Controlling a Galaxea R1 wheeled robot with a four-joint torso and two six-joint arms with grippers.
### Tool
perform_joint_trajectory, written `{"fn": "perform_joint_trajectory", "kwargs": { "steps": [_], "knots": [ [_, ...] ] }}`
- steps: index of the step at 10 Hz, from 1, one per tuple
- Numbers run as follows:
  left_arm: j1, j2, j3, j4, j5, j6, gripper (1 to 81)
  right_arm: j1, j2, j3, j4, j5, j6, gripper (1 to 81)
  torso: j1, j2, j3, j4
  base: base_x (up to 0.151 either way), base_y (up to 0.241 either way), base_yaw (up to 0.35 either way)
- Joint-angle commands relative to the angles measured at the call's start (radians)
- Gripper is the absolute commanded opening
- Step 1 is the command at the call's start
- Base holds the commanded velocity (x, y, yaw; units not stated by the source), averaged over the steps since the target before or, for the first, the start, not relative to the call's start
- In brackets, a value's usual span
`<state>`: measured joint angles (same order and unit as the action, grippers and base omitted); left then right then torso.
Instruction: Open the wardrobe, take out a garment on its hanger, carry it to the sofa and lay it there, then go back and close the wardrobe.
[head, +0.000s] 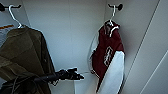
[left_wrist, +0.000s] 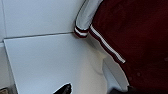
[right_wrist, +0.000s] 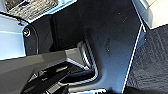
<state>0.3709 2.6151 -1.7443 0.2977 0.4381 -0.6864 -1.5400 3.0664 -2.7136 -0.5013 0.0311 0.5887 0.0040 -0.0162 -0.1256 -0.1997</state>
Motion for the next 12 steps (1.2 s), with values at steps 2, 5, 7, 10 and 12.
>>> {"fn": "perform_joint_trajectory", "kwargs": {
  "steps": [2, 5, 7, 10, 12],
  "knots": [
    [-0.356, 0.060, 0.031, -0.121, 0.070, -0.041, 81.1, 0.039, 0.007, 0.008, 0.013, -0.048, 0.000, 81.1, 0.000, 0.000, 0.000, 0.000, 0.000, 0.000, 0.000],
    [-0.491, 0.114, 0.034, -0.222, 0.103, -0.050, 81.1, 0.043, 0.010, 0.008, 0.013, -0.048, 0.002, 81.1, 0.001, 0.000, -0.001, 0.000, 0.000, 0.000, 0.000],
    [-0.568, 0.137, 0.029, -0.244, 0.097, -0.108, 81.1, 0.047, 0.016, 0.008, 0.012, -0.048, 0.002, 81.1, 0.001, 0.001, -0.001, 0.000, 0.000, 0.000, 0.000],
    [-0.693, 0.151, 0.046, -0.314, 0.068, -0.174, 81.1, 0.045, 0.036, 0.005, 0.009, -0.059, -0.003, 81.1, 0.001, 0.001, -0.001, 0.000, 0.000, 0.000, 0.000],
    [-0.749, 0.146, 0.043, -0.380, 0.051, -0.174, 81.1, 0.037, 0.036, 0.002, 0.009, -0.048, 0.002, 81.1, 0.001, 0.001, -0.001, 0.000, 0.000, 0.000, 0.000]
  ]
}}
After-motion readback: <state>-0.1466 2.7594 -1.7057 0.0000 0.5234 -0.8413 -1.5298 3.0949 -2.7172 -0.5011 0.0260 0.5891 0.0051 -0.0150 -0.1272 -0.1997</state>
